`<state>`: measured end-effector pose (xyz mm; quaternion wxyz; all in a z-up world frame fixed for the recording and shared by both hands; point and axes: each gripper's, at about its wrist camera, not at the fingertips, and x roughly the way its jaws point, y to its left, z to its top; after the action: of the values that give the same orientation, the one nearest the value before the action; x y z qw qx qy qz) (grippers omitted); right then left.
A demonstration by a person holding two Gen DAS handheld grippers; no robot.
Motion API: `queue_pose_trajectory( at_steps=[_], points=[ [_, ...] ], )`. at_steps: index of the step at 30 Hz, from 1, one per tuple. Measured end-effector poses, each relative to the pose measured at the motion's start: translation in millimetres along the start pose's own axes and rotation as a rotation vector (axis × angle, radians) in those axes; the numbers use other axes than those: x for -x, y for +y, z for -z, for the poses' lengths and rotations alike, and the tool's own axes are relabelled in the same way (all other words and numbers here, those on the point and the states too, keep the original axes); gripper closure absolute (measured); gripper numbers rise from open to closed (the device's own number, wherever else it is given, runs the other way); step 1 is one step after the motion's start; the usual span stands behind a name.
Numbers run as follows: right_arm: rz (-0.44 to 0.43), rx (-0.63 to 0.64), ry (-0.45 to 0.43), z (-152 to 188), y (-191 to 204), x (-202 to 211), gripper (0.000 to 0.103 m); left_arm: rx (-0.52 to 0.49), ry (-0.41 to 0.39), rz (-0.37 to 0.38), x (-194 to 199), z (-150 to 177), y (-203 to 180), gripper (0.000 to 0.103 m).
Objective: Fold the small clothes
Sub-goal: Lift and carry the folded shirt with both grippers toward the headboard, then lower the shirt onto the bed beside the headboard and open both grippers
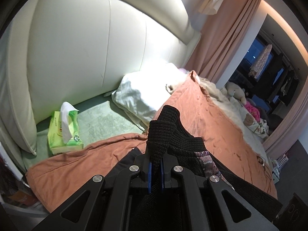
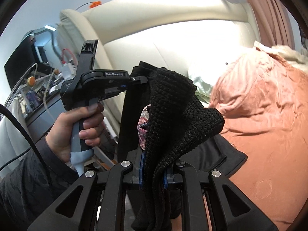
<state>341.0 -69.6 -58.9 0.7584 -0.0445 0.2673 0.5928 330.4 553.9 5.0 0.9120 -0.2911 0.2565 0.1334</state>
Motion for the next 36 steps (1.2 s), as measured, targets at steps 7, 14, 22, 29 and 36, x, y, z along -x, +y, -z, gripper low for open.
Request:
queue_pose_trajectory(
  at_steps=[7, 14, 22, 29, 36],
  points=[
    [0.018, -0.078, 0.030, 1, -39, -22, 0.092, -0.042, 0.072, -0.029, -55, 6, -8, 0.097],
    [0.058, -0.120, 0.059, 7, -65, -49, 0.092, -0.056, 0.117, -0.062, -105, 12, -15, 0.097],
    [0.235, -0.247, 0.273, 38, -126, -99, 0.064, -0.056, 0.229, -0.285, -158, 31, 4, 0.046],
    [0.179, -0.364, 0.288, 62, -152, -93, 0.062, -0.047, 0.223, -0.290, -134, 44, 22, 0.043],
    [0.155, -0.370, 0.255, 65, -143, -71, 0.062, -0.075, 0.235, -0.276, -96, 71, 18, 0.043]
  ],
)
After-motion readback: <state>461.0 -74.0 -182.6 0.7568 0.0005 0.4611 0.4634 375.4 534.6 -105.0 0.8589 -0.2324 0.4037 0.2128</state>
